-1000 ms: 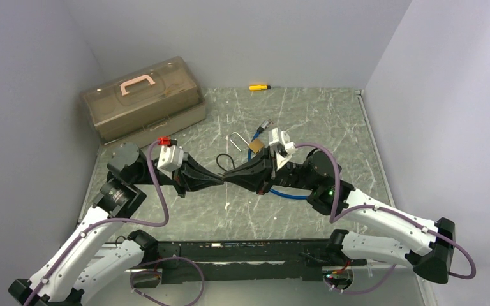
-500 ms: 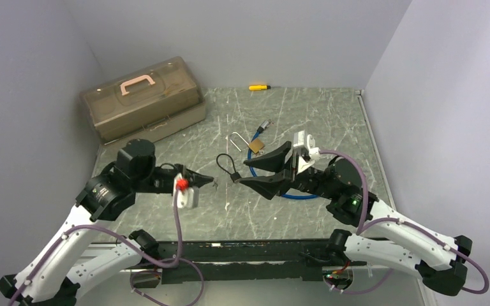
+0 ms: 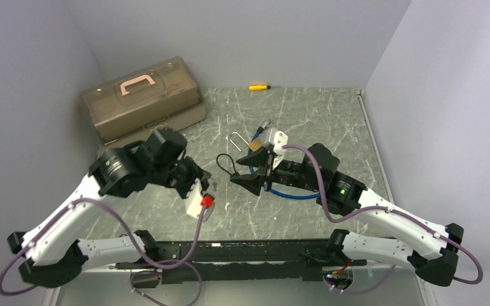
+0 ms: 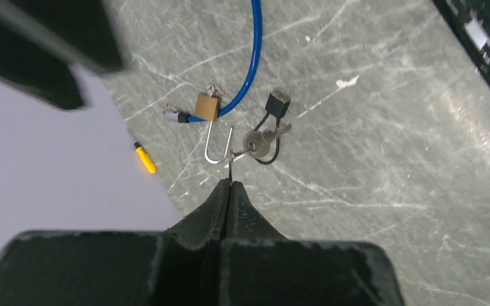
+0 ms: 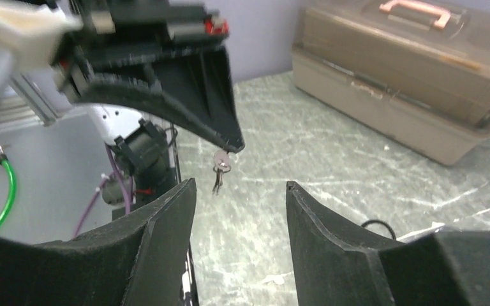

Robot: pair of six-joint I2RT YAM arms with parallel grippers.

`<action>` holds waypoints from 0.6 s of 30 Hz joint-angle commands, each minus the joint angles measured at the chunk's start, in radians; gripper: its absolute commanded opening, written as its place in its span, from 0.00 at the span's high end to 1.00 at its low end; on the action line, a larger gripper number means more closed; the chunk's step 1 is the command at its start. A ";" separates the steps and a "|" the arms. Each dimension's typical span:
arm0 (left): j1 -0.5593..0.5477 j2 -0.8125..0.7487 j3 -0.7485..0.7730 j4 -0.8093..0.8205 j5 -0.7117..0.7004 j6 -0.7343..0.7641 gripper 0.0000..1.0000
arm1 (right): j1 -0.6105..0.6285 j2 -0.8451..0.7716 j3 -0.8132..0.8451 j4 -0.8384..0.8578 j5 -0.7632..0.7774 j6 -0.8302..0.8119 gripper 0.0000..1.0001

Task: Unlock with the key

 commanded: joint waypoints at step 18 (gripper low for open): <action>-0.014 0.368 0.410 -0.374 0.184 -0.613 1.00 | 0.039 0.031 -0.134 0.241 -0.078 -0.064 0.45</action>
